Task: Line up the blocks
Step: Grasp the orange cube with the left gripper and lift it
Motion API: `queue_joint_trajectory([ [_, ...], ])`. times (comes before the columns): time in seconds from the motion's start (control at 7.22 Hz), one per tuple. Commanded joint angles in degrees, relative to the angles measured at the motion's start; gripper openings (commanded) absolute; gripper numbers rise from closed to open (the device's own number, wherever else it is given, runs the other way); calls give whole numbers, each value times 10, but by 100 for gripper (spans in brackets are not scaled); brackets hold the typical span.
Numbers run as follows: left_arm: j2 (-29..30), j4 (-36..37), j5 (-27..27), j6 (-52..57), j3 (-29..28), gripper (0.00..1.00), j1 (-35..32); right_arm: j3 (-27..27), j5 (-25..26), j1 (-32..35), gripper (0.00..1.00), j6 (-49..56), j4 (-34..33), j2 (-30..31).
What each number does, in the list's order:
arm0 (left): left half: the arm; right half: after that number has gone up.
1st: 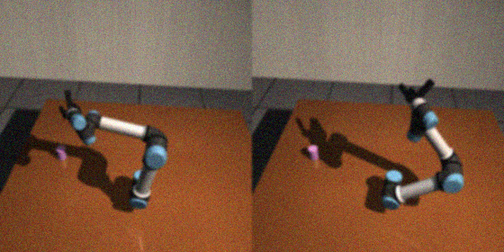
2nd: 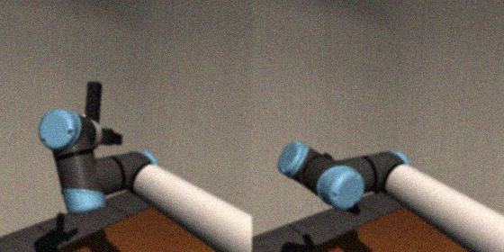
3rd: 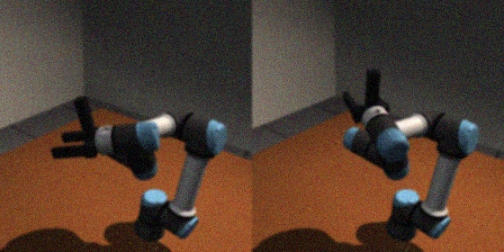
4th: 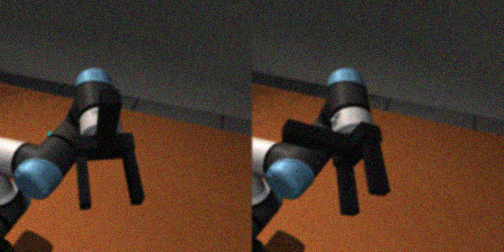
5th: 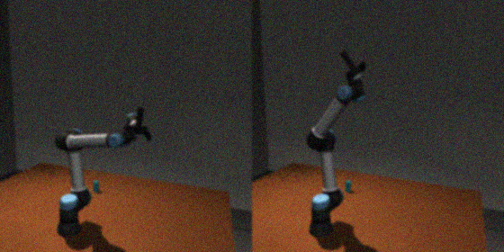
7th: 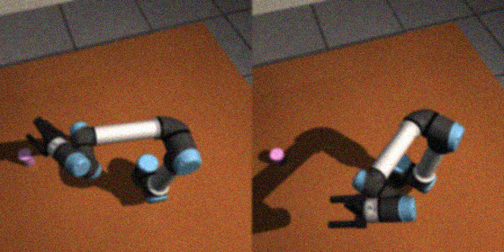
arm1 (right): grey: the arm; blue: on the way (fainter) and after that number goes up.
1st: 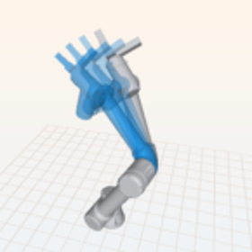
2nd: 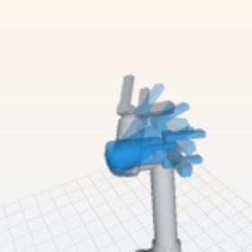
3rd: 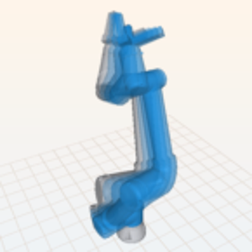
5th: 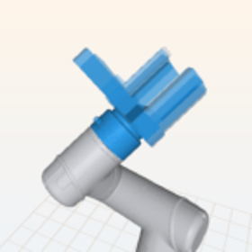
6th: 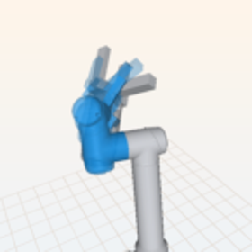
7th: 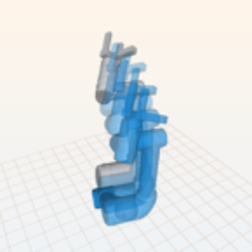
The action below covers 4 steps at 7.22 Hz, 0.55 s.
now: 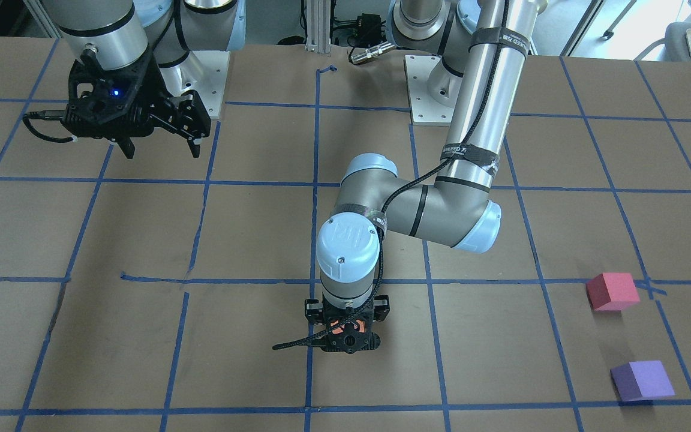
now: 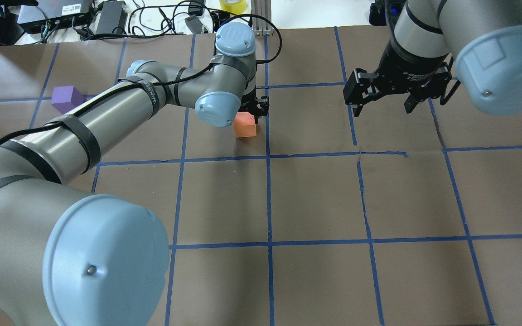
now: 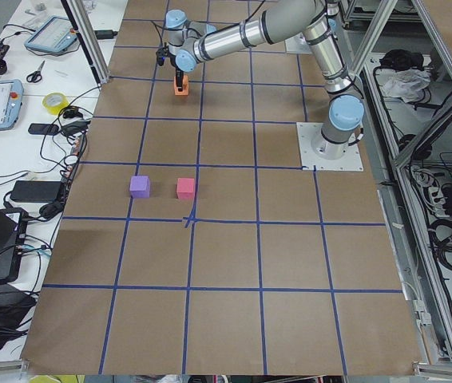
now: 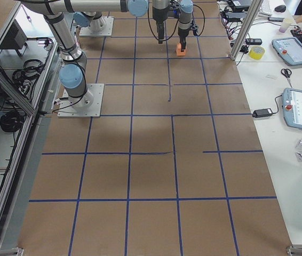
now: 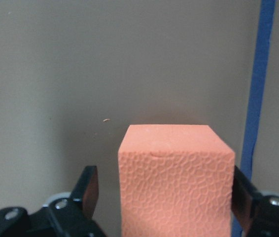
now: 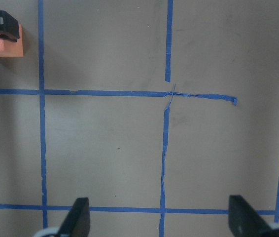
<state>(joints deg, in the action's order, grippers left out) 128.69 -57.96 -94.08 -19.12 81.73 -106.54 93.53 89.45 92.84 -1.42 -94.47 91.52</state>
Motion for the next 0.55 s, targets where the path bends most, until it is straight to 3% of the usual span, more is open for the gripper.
queue_joint_trajectory([
  [0.0, -8, -6, -1, -10, 0, 31, -3, 0, 7, -2, 100, 8, 0, -1],
  [0.14, -20, -18, -3, -10, -3, 22, -3, 0, 1, -1, 100, 8, 2, 4],
  [0.42, -53, -33, -9, -13, -7, 21, 21, 1, 1, -5, 100, 8, 10, 5],
])
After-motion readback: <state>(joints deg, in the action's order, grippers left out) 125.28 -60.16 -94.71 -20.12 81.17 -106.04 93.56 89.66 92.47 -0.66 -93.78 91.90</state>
